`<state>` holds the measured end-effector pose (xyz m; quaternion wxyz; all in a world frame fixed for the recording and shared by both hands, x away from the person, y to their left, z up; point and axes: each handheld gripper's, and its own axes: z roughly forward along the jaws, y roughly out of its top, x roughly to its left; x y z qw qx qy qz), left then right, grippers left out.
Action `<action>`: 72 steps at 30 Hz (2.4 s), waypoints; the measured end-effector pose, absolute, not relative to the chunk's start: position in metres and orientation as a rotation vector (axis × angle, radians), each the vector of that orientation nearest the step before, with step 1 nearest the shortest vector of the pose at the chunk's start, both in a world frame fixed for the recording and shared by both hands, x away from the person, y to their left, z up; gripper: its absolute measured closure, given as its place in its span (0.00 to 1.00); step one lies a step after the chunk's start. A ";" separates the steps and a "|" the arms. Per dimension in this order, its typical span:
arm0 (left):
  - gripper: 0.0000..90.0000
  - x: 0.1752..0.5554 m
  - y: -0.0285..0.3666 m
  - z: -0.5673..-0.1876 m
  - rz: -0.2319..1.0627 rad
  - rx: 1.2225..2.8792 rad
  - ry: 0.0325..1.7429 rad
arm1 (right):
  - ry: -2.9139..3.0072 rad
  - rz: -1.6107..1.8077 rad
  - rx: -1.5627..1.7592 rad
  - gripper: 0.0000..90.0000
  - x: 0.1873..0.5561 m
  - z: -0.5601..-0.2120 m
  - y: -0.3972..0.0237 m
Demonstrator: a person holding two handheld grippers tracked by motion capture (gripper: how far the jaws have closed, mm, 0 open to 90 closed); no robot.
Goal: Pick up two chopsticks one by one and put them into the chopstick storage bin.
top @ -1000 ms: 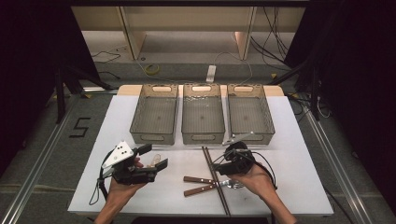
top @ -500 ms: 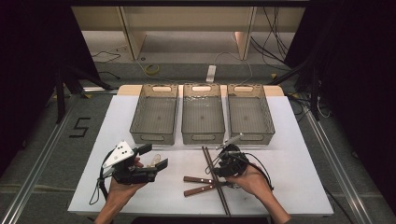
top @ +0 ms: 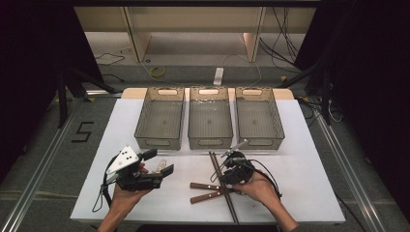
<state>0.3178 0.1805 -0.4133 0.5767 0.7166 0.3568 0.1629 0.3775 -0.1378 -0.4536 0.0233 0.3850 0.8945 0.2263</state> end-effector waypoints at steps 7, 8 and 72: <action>0.17 0.318 0.181 -0.413 0.381 1.677 0.835 | 2.786 0.676 1.200 0.83 0.377 -0.456 -0.137; 0.17 0.318 0.181 -0.413 0.381 1.678 0.835 | 2.790 0.671 1.203 0.84 0.377 -0.458 -0.137; 0.18 0.349 0.137 -0.412 0.172 1.671 0.992 | 2.614 1.007 1.059 0.95 0.369 -0.408 -0.130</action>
